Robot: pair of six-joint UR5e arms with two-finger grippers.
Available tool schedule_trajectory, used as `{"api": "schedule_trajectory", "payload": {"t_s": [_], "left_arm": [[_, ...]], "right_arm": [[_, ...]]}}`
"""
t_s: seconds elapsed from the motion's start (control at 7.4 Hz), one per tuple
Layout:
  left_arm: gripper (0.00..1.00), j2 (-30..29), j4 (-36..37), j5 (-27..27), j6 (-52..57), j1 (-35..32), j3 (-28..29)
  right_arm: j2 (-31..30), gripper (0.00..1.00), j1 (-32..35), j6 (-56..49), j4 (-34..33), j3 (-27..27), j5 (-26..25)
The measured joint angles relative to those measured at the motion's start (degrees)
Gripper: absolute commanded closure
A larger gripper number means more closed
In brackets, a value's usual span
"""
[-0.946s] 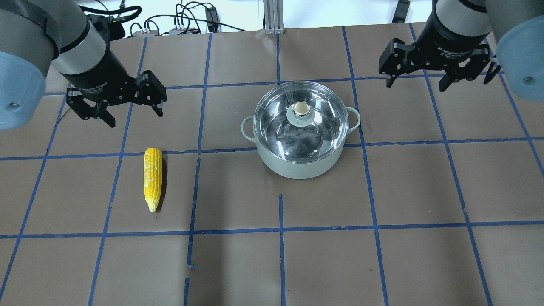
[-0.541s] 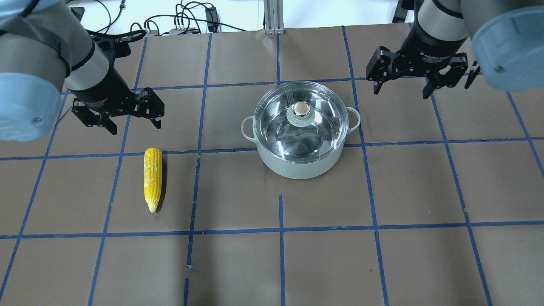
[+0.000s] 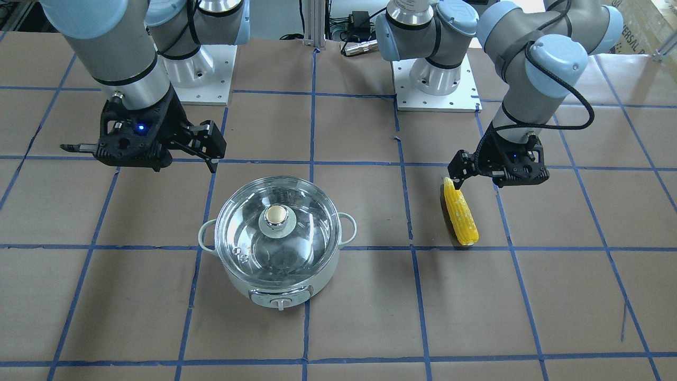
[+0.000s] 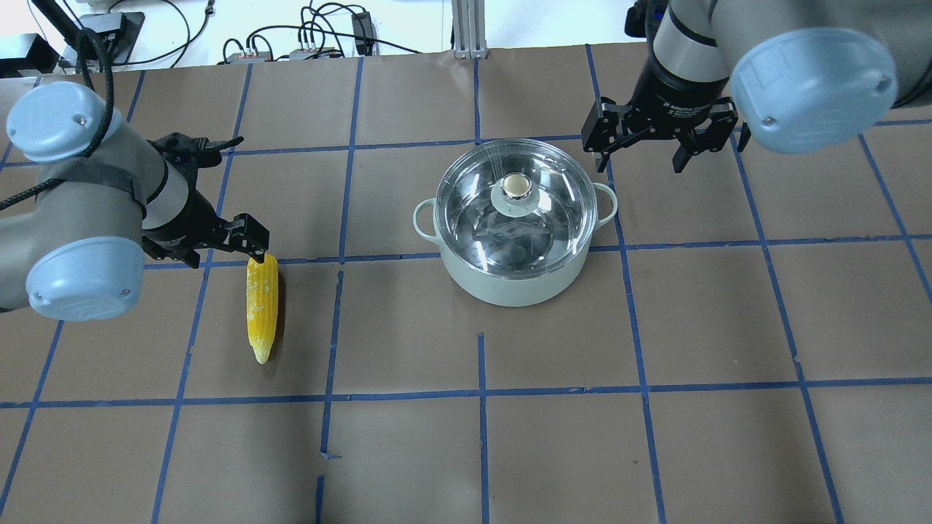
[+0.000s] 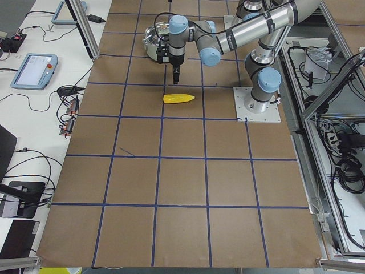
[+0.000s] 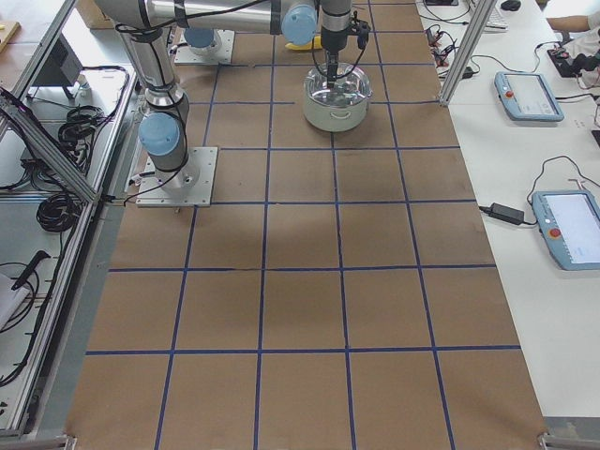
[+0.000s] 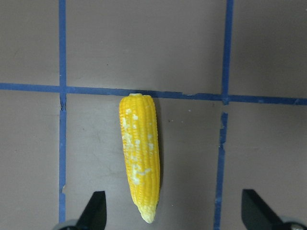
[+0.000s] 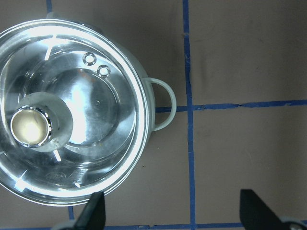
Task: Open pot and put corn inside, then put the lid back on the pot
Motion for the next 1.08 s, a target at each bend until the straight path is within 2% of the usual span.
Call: {"api": "schedule_trajectory", "payload": {"t_s": [0.54,1.08], "left_arm": [[0.0,-5.5,6.1,0.0,-2.3,1.2,-3.2],[0.0,-11.0,18.0,0.0,-5.1,1.1,-6.1]], "right_arm": [[4.1,0.0,6.8,-0.1,-2.9,-1.8,-0.1],[9.0,0.01,10.6,9.3,-9.7,-2.6,-0.8]]}}
